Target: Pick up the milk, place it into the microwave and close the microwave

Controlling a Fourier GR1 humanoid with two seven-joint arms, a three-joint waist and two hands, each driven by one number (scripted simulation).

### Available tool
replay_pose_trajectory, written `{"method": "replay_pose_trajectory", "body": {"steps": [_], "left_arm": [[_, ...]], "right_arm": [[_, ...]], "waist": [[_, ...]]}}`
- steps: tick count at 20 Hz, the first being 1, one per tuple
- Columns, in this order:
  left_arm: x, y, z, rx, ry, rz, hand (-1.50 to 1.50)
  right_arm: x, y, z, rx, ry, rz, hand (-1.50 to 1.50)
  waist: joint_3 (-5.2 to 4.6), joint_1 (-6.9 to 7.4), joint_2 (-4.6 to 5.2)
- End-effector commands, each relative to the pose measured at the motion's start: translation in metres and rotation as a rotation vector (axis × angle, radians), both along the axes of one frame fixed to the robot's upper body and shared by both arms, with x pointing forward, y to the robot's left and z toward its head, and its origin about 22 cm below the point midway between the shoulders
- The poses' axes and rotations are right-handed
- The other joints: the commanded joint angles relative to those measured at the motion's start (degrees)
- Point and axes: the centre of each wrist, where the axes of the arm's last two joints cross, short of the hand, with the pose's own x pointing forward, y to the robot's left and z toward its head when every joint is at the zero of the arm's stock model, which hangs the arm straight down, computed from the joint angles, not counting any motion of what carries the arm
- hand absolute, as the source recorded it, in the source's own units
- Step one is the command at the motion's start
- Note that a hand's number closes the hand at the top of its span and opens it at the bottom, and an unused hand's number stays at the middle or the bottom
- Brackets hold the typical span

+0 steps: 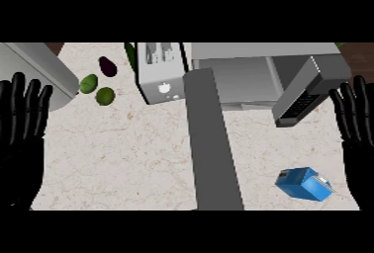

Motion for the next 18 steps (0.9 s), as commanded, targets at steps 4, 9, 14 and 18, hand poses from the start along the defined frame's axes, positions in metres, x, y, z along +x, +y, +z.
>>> {"method": "replay_pose_trajectory", "body": {"steps": [4, 9, 14, 18], "left_arm": [[0.003, 0.012, -0.005, 0.039, 0.024, 0.03, -1.5], [0.002, 0.018, -0.037, -0.101, 0.208, 0.067, -1.5], [-0.029, 0.031, -0.037, -0.089, 0.202, 0.04, -1.5], [-0.038, 0.021, -0.053, -0.095, 0.201, 0.015, -1.5]], "right_arm": [[-0.044, -0.017, -0.001, 0.034, -0.067, 0.282, -1.5], [-0.072, -0.003, -0.011, 0.196, 0.021, 0.658, -1.5], [-0.115, -0.039, -0.025, 0.215, 0.048, 0.691, -1.5], [-0.131, -0.067, -0.041, 0.203, 0.056, 0.656, -1.5]], "waist": [[-1.62, 0.48, 1.09], [-1.57, -0.06, 0.91], [-1.64, 0.74, 0.88], [-1.67, 0.98, 1.14]]}}
